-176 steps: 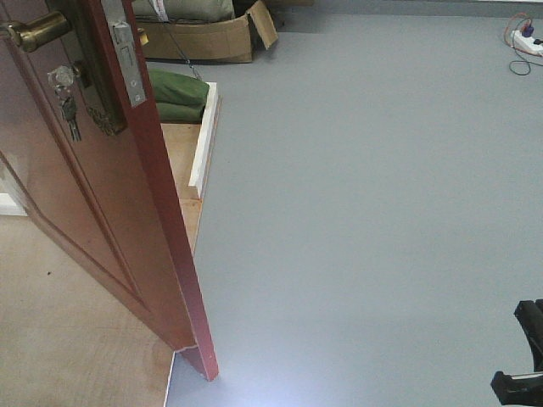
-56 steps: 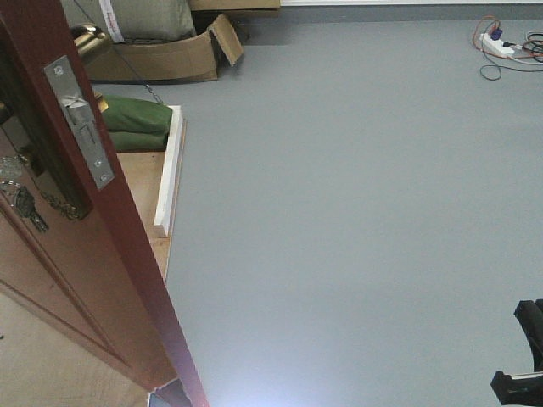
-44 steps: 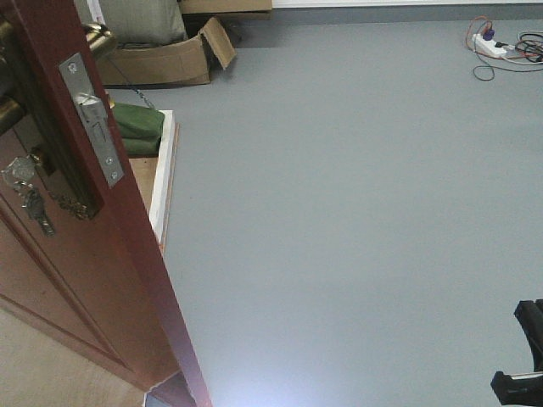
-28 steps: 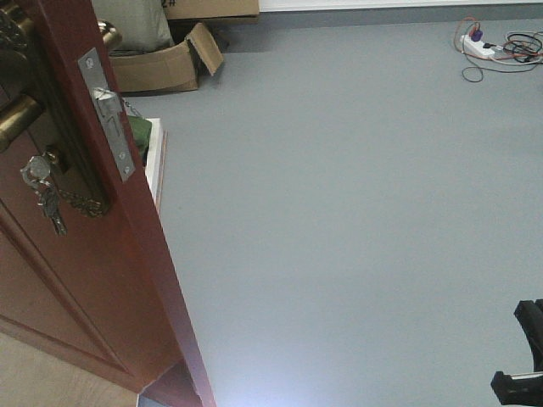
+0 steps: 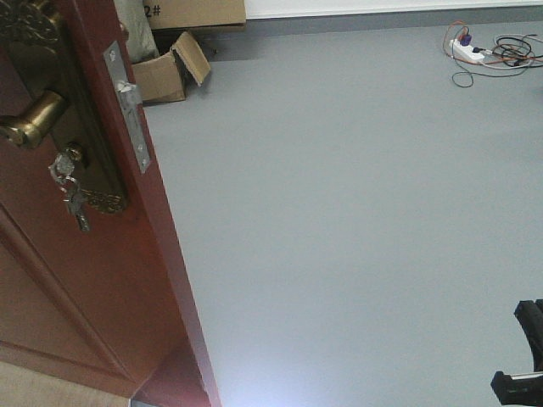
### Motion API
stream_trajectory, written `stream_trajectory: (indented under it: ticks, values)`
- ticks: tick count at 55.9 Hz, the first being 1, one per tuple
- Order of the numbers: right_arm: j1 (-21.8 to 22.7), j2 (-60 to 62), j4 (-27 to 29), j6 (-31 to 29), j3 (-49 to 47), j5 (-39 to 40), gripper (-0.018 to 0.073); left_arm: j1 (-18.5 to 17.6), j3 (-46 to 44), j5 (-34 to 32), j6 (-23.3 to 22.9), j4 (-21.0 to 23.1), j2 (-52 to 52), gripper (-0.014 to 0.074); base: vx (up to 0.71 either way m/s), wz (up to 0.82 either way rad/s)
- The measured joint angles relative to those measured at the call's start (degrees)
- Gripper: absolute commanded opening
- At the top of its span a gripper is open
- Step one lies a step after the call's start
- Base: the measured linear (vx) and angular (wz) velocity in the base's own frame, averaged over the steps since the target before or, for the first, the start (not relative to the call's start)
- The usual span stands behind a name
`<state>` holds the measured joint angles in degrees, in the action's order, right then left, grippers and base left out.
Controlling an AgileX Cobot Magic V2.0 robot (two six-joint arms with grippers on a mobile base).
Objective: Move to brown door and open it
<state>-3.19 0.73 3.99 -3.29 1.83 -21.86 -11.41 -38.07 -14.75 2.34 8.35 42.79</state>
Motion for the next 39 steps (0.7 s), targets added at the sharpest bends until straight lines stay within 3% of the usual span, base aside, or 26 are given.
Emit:
stream_trajectory:
  ticks: [39]
  values:
    - [0.0, 0.0, 0.0, 0.0, 0.0, 0.0, 0.0, 0.0, 0.0, 0.1, 0.0, 0.0, 0.5, -0.0003, 0.16, 0.07]
